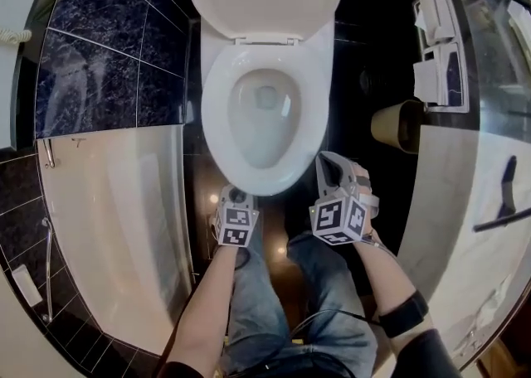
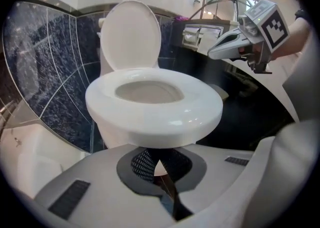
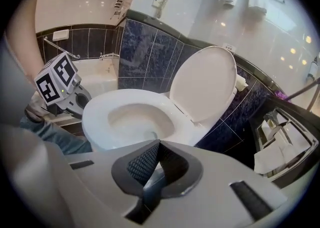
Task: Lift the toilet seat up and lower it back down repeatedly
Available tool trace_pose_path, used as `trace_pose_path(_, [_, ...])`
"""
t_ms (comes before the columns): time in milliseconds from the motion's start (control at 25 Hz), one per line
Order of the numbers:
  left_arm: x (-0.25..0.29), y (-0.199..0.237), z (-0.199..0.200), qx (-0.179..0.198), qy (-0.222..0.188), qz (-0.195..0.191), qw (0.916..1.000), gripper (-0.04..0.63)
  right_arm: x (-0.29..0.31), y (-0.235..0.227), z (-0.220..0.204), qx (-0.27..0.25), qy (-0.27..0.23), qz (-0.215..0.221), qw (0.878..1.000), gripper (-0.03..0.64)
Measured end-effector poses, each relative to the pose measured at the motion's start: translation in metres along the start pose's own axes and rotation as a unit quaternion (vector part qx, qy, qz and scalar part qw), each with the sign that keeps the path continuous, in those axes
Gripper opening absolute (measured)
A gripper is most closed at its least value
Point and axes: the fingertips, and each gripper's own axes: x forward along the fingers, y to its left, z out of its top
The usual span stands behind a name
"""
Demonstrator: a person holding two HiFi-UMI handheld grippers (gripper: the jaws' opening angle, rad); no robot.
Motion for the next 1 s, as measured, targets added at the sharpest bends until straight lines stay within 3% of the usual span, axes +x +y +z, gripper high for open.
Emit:
trace_pose_path(480, [0.025,-0.006,-0.058,-0.017,0.086,-0.018,0.9960,-0.005,0.015,0.011,-0.021,0.011,0.017,0.005,1.000,0.021])
trace_pose_path(800, [0.022,-0.006,-0.052,-0.029,0.068,-0.021,0.9970,-0.005,0.018,0.016,-0.014,0.009,0.018,0.009,1.000,0.021])
trace_pose_path(1000, [-0.011,0.003,-0.001,-0.028,0.012,-0.004,0.9995,-0.005,0.001,0.008,0.011,0.015,0.009,0.010,1.000,0.021])
